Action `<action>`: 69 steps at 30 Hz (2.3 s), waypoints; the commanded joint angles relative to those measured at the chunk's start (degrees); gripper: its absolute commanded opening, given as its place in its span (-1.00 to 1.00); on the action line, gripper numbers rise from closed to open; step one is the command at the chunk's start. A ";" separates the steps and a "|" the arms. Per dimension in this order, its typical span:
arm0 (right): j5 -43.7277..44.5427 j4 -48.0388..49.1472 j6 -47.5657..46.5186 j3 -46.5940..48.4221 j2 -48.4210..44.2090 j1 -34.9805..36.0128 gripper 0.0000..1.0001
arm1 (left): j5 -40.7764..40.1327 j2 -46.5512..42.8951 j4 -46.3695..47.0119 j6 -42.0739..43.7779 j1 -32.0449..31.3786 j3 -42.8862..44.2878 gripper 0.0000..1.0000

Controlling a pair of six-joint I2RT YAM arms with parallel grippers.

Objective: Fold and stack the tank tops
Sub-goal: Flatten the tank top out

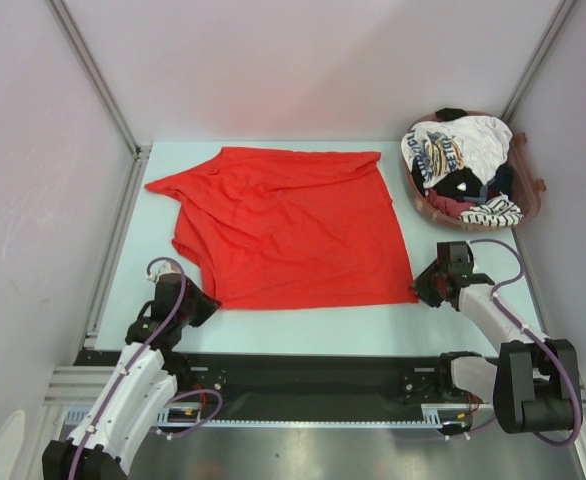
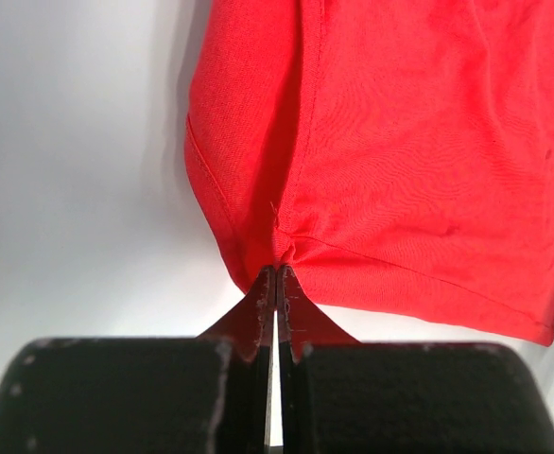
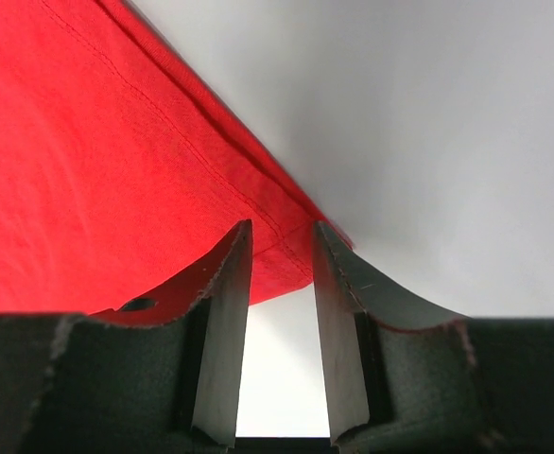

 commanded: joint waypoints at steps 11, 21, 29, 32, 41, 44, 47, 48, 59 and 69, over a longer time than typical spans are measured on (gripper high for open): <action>3.81 0.67 0.76 1.01 0.91 0.60 -1.00 | -1.02 -1.22 1.66 1.21 0.44 -0.04 -0.99; 4.08 -5.75 -1.52 5.32 -9.38 -0.28 -1.00 | -1.02 -2.89 1.22 1.48 0.44 1.71 -0.99; 1.44 -7.60 -3.46 9.71 -10.43 -0.98 -1.00 | -0.93 -9.13 -0.96 2.88 0.53 6.10 -0.99; 1.26 -8.21 -4.33 10.94 -11.75 -1.25 -1.00 | -1.02 -9.83 -1.76 2.71 0.53 7.25 -1.00; 0.83 -11.99 -6.71 13.23 -17.29 -2.57 -1.00 | -1.02 -15.63 -5.02 0.42 0.09 8.75 -0.99; -1.09 -12.17 -7.50 12.97 -17.47 -4.32 -1.00 | -2.34 -17.66 -3.36 0.68 -0.09 7.70 -0.89; -1.99 -11.82 -8.12 12.71 -15.98 -4.67 -1.00 | -1.63 -16.00 -1.68 1.30 0.00 6.46 -0.69; -2.08 -11.21 -8.20 12.18 -15.80 -4.76 -1.00 | -1.63 -15.03 -1.42 1.74 -0.09 6.20 -0.74; -4.01 -8.65 -7.94 7.17 -14.66 -4.85 -1.00 | 3.64 -5.45 5.35 3.67 -0.35 0.58 -0.37; -4.45 -7.07 -7.85 6.64 -13.34 -4.85 -1.00 | 0.05 10.19 9.66 9.81 -3.25 4.26 -0.06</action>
